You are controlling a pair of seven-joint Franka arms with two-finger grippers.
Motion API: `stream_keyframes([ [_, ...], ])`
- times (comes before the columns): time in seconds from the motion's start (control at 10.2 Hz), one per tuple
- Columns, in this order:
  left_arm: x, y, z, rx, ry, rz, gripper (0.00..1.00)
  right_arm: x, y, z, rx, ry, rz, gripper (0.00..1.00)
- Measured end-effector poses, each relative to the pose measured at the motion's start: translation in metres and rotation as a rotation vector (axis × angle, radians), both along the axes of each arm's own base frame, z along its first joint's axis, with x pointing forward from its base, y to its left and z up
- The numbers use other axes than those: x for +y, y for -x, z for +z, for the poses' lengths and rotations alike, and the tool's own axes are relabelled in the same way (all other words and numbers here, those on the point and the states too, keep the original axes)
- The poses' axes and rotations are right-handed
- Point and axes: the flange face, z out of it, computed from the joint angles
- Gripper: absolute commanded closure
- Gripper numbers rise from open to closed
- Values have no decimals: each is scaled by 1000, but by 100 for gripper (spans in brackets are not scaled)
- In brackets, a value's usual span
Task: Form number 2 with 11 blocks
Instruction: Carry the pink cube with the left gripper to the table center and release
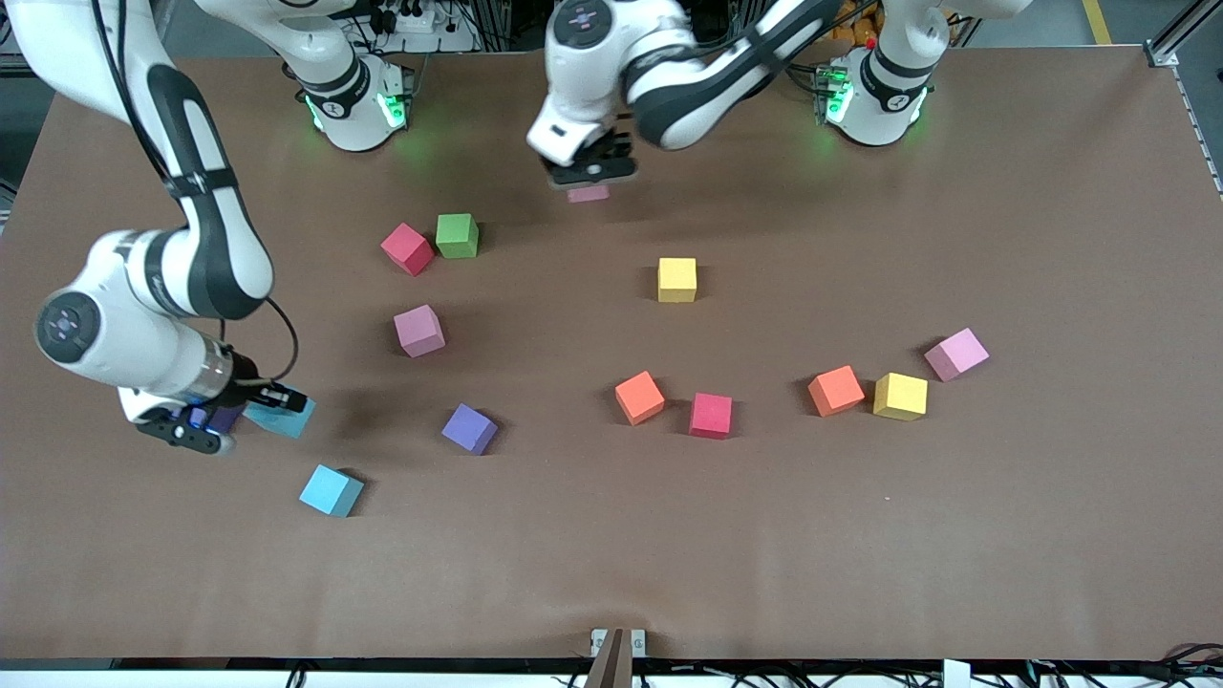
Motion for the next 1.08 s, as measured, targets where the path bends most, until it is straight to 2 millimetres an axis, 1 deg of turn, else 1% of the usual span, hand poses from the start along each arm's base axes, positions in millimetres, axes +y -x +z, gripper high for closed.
stream_keyframes([
  [0.1,-23,5,-22,-8,-9,-28,100,-5,5,12,-14,0,-4,64],
  [0.2,-39,15,-43,-24,-27,-74,100,-11,9,24,-29,1,-4,64],
  [0.3,-52,29,-59,-44,-43,-123,100,-16,13,37,-47,1,6,64],
  [0.39,-63,38,-70,-58,-51,-147,100,-19,18,48,-53,-1,27,64],
  [0.49,-71,44,-81,-58,-57,-173,100,-21,23,57,-47,-5,52,64],
  [0.59,-74,48,-93,-49,-64,-196,100,-22,27,64,-44,-8,69,64],
  [0.69,-76,52,-102,-39,-67,-213,100,-22,30,67,-45,-9,78,64],
  [0.98,-81,75,-115,-26,-81,-254,100,-20,31,65,-42,-10,88,64],
  [1.08,-82,79,-119,-23,-84,-261,98,-18,31,65,-41,-10,91,64],
])
